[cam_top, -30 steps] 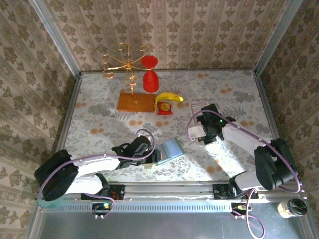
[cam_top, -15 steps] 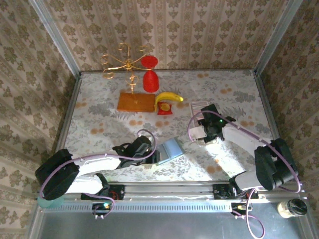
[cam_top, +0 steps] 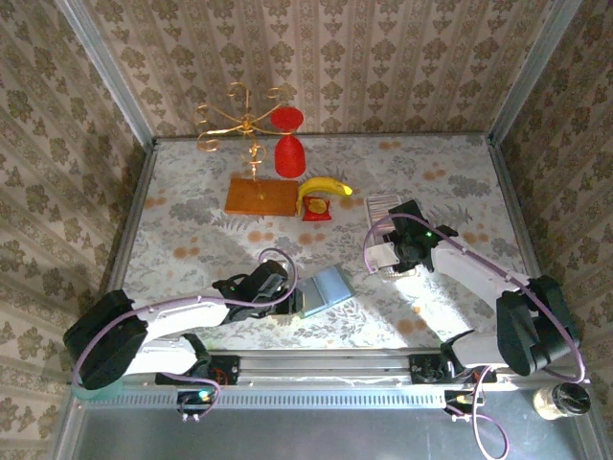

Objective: Put the credit cards into the card holder
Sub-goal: Pick up the credit card from the storage box.

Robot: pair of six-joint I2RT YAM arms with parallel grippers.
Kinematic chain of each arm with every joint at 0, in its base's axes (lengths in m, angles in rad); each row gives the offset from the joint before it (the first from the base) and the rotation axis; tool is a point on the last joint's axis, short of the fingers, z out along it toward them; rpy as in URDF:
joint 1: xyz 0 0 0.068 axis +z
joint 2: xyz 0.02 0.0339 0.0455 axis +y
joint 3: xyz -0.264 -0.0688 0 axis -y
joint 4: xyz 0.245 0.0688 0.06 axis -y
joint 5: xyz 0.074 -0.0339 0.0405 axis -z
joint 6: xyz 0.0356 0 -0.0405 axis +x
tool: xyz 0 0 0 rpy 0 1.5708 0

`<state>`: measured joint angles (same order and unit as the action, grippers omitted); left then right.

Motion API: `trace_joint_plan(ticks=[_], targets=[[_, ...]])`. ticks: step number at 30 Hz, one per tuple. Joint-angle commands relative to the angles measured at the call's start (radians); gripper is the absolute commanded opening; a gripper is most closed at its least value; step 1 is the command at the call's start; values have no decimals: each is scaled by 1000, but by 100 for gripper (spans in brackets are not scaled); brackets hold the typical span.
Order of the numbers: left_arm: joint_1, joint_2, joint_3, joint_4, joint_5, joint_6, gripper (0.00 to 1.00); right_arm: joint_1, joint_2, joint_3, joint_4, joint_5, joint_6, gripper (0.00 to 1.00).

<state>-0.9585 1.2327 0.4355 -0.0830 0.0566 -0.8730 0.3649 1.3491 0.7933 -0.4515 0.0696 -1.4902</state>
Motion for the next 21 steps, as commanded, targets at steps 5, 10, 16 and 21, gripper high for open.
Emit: trace_joint_plan(ticks=[5, 10, 16, 21], targets=[[10, -7, -1, -60, -18, 20, 49, 12, -32, -20, -10, 20, 4, 39], [9, -7, -4, -51, -12, 17, 49, 16, -40, -23, -3, 28, 5, 38], [8, -7, -10, -46, -14, 17, 49, 16, -44, -14, -4, 34, 10, 35], [10, -6, -14, -40, -22, 21, 49, 16, -55, -17, 0, 30, 11, 29]])
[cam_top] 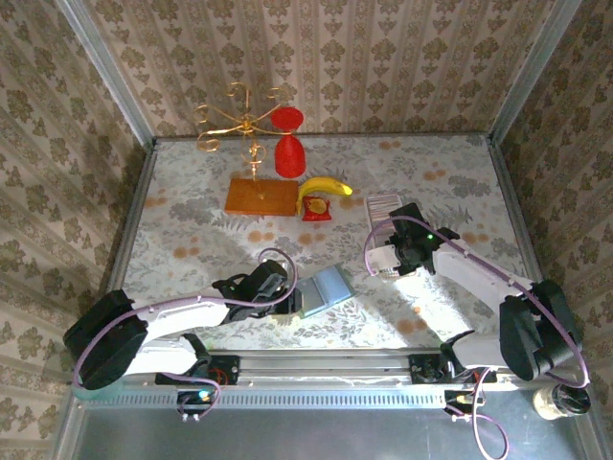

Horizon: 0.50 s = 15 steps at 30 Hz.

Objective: Put the credit cards into the card holder
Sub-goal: Pick up the credit card from the storage box.

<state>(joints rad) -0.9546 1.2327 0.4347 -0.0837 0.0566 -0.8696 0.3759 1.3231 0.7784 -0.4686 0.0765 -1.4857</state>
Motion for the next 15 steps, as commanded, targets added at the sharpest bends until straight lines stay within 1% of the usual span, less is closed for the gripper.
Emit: trace_joint_plan(ticks=[1, 5, 11, 15], targets=[[5, -6, -11, -44, -27, 20, 50, 5, -33, -1, 16, 23, 6, 29], [16, -6, -13, -47, -41, 21, 52, 6, -49, -3, 21, 26, 8, 27], [36, -6, -24, -33, -64, 19, 54, 6, -60, -1, 11, 31, 13, 27], [55, 0, -22, -19, -67, 34, 54, 13, -77, 2, -14, 31, 29, 21]])
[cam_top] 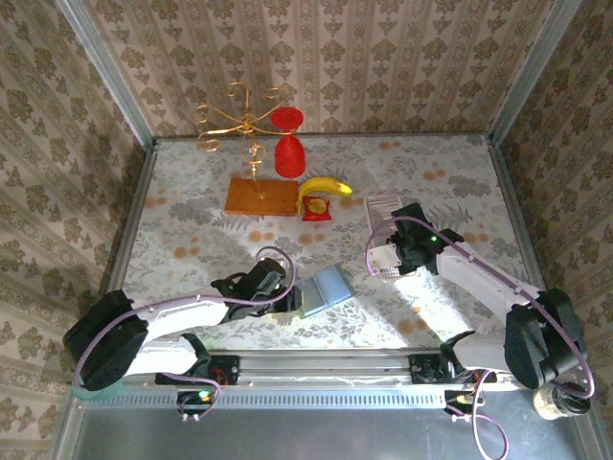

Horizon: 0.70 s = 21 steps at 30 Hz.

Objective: Put the credit cards into the card holder
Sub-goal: Pick up the credit card from the storage box.

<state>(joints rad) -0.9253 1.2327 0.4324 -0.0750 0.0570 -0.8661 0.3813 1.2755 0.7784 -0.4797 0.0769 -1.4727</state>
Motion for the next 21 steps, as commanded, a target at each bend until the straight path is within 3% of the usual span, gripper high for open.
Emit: trace_joint_plan(ticks=[1, 11, 15, 18, 21], targets=[[34, 4, -17, -27, -66, 33, 54, 12, -40, 4, -20, 23, 29, 20], [63, 99, 31, 70, -33, 25, 54, 87, -139, 25, -236, -18, 209, 5], [81, 173, 72, 96, -13, 28, 52, 197, -201, 6, -252, 58, 286, 1], [92, 207, 94, 128, 6, 41, 49, 278, -247, 10, -215, 110, 434, 0], [97, 230, 126, 138, 28, 54, 47, 316, -276, 37, -183, 83, 678, 0]])
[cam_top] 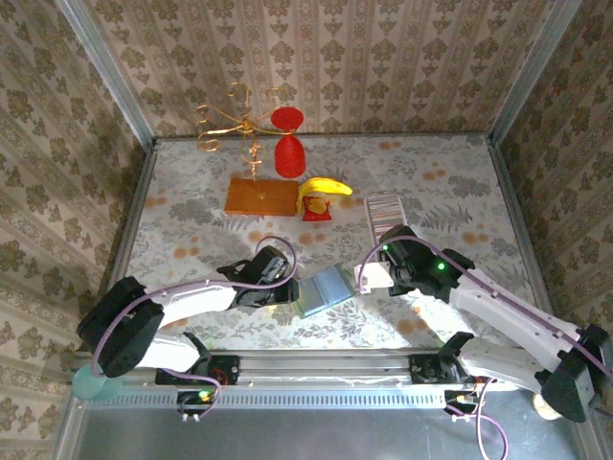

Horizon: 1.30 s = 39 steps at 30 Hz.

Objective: Put the credit cards into the card holder
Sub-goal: Pick up the credit card from the storage box, then insert the credit card into the card slot.

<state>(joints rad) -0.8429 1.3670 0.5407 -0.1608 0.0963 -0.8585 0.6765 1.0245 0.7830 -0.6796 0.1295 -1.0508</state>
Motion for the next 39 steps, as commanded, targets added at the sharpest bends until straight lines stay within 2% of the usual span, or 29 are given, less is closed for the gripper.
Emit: trace_joint_plan(ticks=[1, 4, 7, 11, 16, 21, 27, 32, 39], targets=[[15, 102, 28, 227, -4, 49, 46, 24, -27, 48, 31, 16, 363, 0], [14, 117, 50, 236, 9, 55, 46, 26, -18, 95, 48, -33, 666, 0], [15, 135, 73, 236, 31, 70, 45, 28, 1, 115, 56, -116, 895, 0], [15, 125, 91, 207, 45, 83, 44, 28, 4, 75, 101, -201, 1084, 0], [15, 57, 74, 168, 33, 79, 45, 29, -22, 17, 192, -226, 1317, 0], [16, 4, 56, 124, 9, 53, 45, 29, 18, -5, 241, -301, 1471, 0], [-15, -55, 8, 164, 12, -21, 48, 26, 189, -19, 368, -426, 1593, 0], [-44, -63, -8, 122, -50, -68, 49, 26, 297, -15, 455, -446, 1674, 0], [-74, -72, -49, 157, -46, -100, 38, 27, 360, -68, 603, -466, 1756, 0]])
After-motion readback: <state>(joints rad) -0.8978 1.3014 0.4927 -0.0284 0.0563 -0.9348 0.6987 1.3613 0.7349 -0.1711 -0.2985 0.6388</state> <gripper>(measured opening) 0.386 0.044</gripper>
